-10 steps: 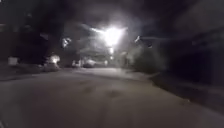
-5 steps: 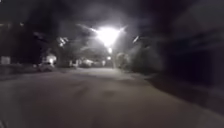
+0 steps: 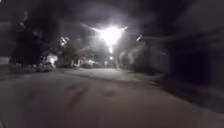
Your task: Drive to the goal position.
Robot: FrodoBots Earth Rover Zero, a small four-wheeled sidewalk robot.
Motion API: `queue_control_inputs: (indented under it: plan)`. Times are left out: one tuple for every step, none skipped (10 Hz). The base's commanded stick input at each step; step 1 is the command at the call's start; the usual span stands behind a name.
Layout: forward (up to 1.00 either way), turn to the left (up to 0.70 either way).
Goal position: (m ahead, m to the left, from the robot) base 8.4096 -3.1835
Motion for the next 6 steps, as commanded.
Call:
queue_control_inputs:
  plan:
    - [0.70,0.00]
    - [0.70,0.00]
    - [0.70,0.00]
    - [0.70,-0.15]
    - [0.70,-0.35]
    - [0.70,-0.35]
